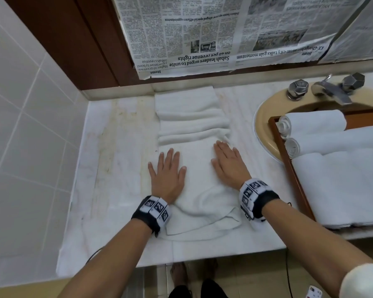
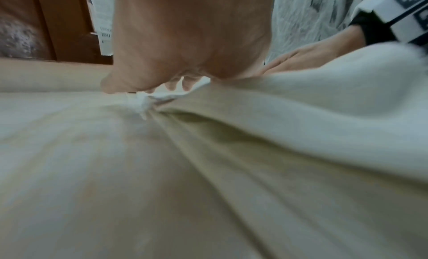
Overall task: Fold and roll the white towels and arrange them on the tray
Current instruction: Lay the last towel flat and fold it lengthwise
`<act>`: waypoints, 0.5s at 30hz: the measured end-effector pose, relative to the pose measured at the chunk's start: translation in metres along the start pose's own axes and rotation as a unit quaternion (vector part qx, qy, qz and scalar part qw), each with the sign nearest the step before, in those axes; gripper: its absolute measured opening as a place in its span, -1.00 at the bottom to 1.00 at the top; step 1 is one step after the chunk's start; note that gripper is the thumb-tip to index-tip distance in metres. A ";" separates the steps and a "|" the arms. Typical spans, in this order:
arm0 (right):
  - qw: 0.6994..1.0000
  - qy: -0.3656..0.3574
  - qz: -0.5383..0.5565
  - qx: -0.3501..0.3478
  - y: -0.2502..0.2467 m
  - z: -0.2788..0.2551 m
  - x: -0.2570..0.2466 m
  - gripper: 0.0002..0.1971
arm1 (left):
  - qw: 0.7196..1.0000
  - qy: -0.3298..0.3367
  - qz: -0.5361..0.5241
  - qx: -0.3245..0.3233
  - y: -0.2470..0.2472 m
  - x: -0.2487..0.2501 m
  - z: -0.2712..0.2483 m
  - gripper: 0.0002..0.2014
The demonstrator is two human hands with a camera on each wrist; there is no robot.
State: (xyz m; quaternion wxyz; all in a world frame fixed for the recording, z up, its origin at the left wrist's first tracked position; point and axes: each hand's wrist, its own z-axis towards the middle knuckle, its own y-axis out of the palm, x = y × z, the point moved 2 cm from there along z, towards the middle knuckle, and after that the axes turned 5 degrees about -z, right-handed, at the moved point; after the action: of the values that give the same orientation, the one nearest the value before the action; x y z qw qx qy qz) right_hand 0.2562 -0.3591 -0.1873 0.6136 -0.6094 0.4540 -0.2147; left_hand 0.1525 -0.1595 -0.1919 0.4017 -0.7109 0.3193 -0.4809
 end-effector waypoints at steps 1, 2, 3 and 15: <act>1.000 -0.003 0.003 -0.003 0.001 -0.014 -0.003 -0.41 | 1.000 0.008 -0.009 0.002 0.001 0.002 -0.014 -0.39; 1.000 -0.010 0.002 -0.011 0.004 -0.029 -0.008 -0.36 | 1.000 0.016 -0.013 -0.002 0.003 0.004 -0.029 -0.38; 1.000 -0.019 -0.005 -0.020 0.007 -0.044 -0.012 -0.31 | 1.000 0.022 -0.013 -0.012 0.008 0.006 -0.043 -0.38; 0.995 0.078 0.057 0.016 0.008 -0.124 0.030 -0.50 | 0.998 -0.036 -0.054 -0.014 0.014 -0.015 -0.103 -0.45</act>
State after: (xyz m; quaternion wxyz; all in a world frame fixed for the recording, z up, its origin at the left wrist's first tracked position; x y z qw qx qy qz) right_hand 0.1673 -0.4510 -0.1846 0.5974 -0.5541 0.5307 -0.2334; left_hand 0.0492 -0.1804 -0.1885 0.3765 -0.7494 0.2725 -0.4717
